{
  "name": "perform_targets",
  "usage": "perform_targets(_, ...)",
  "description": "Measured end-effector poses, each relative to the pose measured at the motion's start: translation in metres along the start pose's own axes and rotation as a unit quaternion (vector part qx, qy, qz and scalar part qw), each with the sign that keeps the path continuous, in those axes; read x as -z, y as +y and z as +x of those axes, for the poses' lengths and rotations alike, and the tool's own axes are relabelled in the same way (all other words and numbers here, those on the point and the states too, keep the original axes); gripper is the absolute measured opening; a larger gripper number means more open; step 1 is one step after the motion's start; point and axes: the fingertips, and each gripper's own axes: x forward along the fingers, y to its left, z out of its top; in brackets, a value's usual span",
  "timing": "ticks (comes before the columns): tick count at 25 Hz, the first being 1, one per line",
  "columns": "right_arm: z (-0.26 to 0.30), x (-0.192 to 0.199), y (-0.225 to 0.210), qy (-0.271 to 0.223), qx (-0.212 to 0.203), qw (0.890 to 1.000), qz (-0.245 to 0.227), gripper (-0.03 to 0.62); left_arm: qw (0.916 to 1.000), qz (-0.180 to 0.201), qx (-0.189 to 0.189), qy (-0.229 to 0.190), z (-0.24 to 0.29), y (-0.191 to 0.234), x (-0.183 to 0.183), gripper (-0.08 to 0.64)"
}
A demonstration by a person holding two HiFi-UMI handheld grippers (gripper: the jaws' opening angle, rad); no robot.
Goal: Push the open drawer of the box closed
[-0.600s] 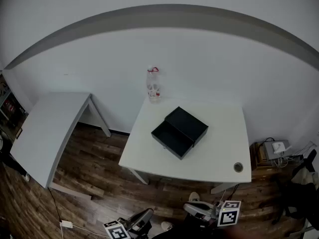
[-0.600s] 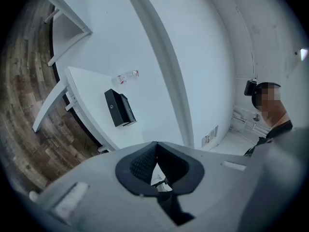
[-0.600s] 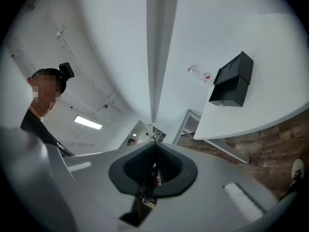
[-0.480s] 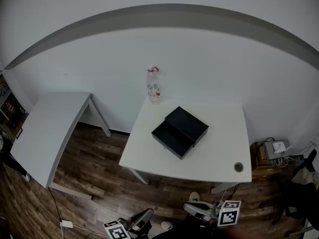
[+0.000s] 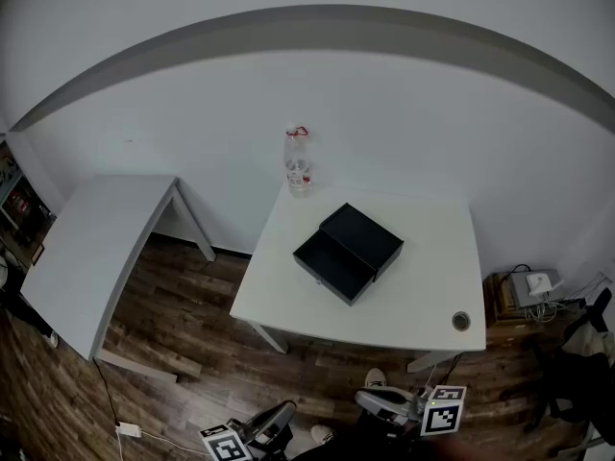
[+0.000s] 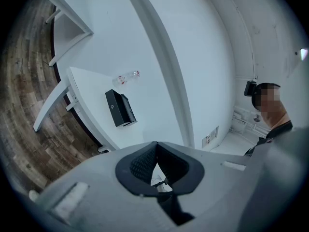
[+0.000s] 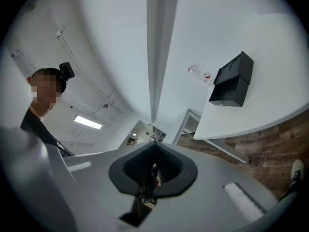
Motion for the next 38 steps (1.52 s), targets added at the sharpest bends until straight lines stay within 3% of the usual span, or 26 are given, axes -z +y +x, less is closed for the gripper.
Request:
perform_targets(13, -0.005, -0.033, -0.010, -0.015, 0.024, 0.999, -0.032, 0.023, 0.9999, -0.004, 0.013, -0.010, 0.006, -0.002, -0.006, 0.002)
perform_targets(19, 0.001, -0.089, -0.032, -0.006, 0.040, 0.996, -0.080, 0.025, 0.9992, -0.004, 0.009, -0.039, 0.020, -0.001, -0.022, 0.002)
perform_targets(24, 0.002, -0.156, -0.074, 0.021, 0.080, 0.984, -0.159, 0.038, 0.9978, -0.011, 0.000, -0.065, 0.036, 0.005, -0.032, 0.002)
perform_targets(27, 0.004, -0.197, -0.112, 0.060, 0.120, 0.964, -0.231, 0.048, 0.9966, -0.012, -0.007, -0.081, 0.049, 0.009, -0.040, 0.002)
perform_targets(29, 0.008, -0.225, -0.139, 0.093, 0.152, 0.941, -0.287, 0.066, 0.9957, -0.013, -0.013, -0.091, 0.057, 0.012, -0.045, 0.002)
perform_targets(30, 0.011, -0.238, -0.153, 0.114, 0.170, 0.925, -0.321, 0.072, 0.9953, -0.013, -0.017, -0.095, 0.060, 0.015, -0.045, 0.002)
perform_targets(33, 0.023, -0.272, -0.202, 0.187, 0.217, 0.862, -0.419, 0.086, 0.9943, -0.016, -0.030, -0.101, 0.069, 0.023, -0.044, 0.002)
perform_targets(34, 0.027, -0.282, -0.219, 0.208, 0.226, 0.847, -0.434, 0.094, 0.9940, -0.017, -0.033, -0.103, 0.073, 0.024, -0.044, 0.002)
perform_targets(35, 0.031, -0.290, -0.235, 0.225, 0.233, 0.838, -0.439, 0.098, 0.9937, -0.018, -0.035, -0.105, 0.077, 0.025, -0.044, 0.002)
perform_targets(38, 0.039, -0.313, -0.282, 0.259, 0.254, 0.828, -0.427, 0.103, 0.9929, -0.019, -0.044, -0.109, 0.089, 0.028, -0.045, 0.002)
